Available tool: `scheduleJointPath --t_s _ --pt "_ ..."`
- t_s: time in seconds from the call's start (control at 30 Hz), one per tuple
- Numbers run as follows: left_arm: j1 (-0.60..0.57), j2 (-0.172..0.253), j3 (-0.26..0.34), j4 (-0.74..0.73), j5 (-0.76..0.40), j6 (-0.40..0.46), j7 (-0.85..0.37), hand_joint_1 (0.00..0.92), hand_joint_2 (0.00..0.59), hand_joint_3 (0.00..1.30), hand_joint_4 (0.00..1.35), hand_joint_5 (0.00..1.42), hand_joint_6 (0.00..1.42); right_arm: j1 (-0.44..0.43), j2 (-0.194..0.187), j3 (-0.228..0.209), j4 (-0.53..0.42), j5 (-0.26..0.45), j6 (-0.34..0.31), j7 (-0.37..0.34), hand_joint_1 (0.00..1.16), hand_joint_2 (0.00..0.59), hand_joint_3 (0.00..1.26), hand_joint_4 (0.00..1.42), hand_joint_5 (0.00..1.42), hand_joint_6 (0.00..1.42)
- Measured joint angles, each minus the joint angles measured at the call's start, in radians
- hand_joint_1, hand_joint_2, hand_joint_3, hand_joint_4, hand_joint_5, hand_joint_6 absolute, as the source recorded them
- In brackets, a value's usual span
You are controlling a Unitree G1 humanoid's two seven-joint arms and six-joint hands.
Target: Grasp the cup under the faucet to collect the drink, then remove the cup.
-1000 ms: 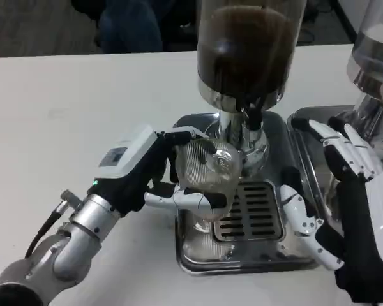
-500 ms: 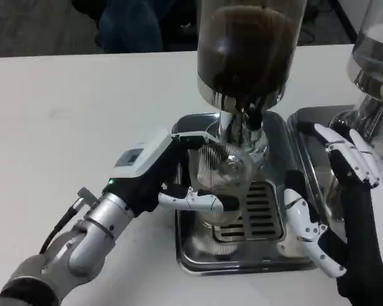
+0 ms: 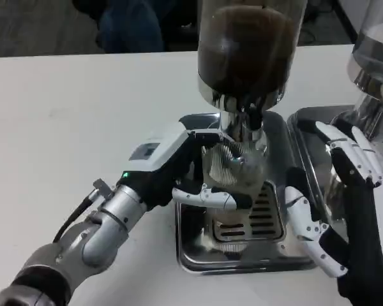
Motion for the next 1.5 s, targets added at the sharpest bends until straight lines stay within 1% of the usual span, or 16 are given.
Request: scheduleJointPath --t_s 0.1,0.2,0.37,0.47,0.53,0.63,0.8,0.87,0.97,1.1,1.2,1.3,1.5 --pt "-0.01 -0.013 -0.006 0.006 0.001 0.014 0.001 0.503 0.003 0.66 0.7 0.95 1.22 0.005 0.005 0.003 -0.005 -0.004 0.001 0.0 0.25 0.469 0.29 0.24 0.12 0.14" --pt "-0.018 -0.022 -0.011 0.01 0.003 0.024 0.002 0.47 0.018 0.63 0.66 0.92 1.19 0.006 0.015 0.005 -0.007 -0.012 0.001 0.0 0.25 0.469 0.29 0.24 0.12 0.14" --pt "-0.029 -0.028 -0.017 0.022 0.003 0.033 0.002 0.394 0.05 0.57 0.58 0.89 1.16 0.007 0.025 0.005 -0.008 -0.019 0.001 0.0 0.25 0.469 0.29 0.24 0.12 0.14" --pt "-0.035 -0.028 -0.028 0.023 0.003 0.037 0.002 0.322 0.064 0.53 0.51 0.81 1.12 0.007 0.026 0.005 -0.008 -0.021 0.001 0.0 0.25 0.469 0.29 0.24 0.13 0.14" --pt "-0.037 -0.028 -0.035 0.023 0.003 0.038 0.002 0.299 0.06 0.49 0.46 0.77 1.09 0.007 0.026 0.005 -0.008 -0.021 0.001 0.0 0.25 0.469 0.29 0.24 0.13 0.15" --pt "-0.037 -0.025 -0.041 0.026 0.003 0.039 -0.007 0.265 0.054 0.42 0.35 0.67 0.95 0.005 0.026 0.004 -0.008 -0.019 0.001 0.0 0.25 0.469 0.29 0.24 0.13 0.15" --pt "-0.037 -0.017 -0.044 0.028 0.003 0.044 -0.022 0.22 0.037 0.31 0.24 0.55 0.8 0.0 0.026 0.004 -0.008 -0.016 0.001 0.0 0.26 0.463 0.29 0.25 0.14 0.16" --pt "-0.037 -0.013 -0.044 0.028 0.003 0.044 -0.025 0.199 0.032 0.27 0.19 0.48 0.69 -0.003 0.026 0.005 -0.008 -0.015 0.001 0.0 0.26 0.462 0.29 0.25 0.15 0.16" --pt "-0.036 -0.008 -0.044 0.025 0.003 0.045 -0.026 0.159 0.013 0.21 0.11 0.36 0.47 -0.009 0.026 0.005 -0.006 -0.014 0.001 0.0 0.26 0.462 0.29 0.25 0.15 0.16" --pt "-0.032 0.011 -0.044 0.01 0.004 0.045 -0.026 0.104 0.0 0.13 0.0 0.21 0.26 -0.023 0.026 0.006 0.002 -0.011 0.001 0.0 0.27 0.462 0.29 0.25 0.15 0.16" --pt "-0.028 0.019 -0.044 -0.002 0.004 0.045 -0.026 0.088 0.0 0.1 0.0 0.12 0.17 -0.029 0.026 0.007 0.008 -0.01 0.001 0.0 0.27 0.461 0.29 0.25 0.15 0.16" --pt "-0.016 0.028 -0.043 -0.019 0.004 0.045 -0.025 0.072 0.0 0.08 0.0 0.08 0.14 -0.032 0.026 0.007 0.01 -0.01 0.001 0.0 0.27 0.461 0.29 0.25 0.15 0.16" --pt "-0.008 0.047 -0.04 -0.057 0.004 0.045 -0.025 0.07 0.004 0.07 0.0 0.07 0.12 -0.036 0.026 0.007 0.022 0.003 0.001 0.0 0.27 0.461 0.29 0.25 0.15 0.16"
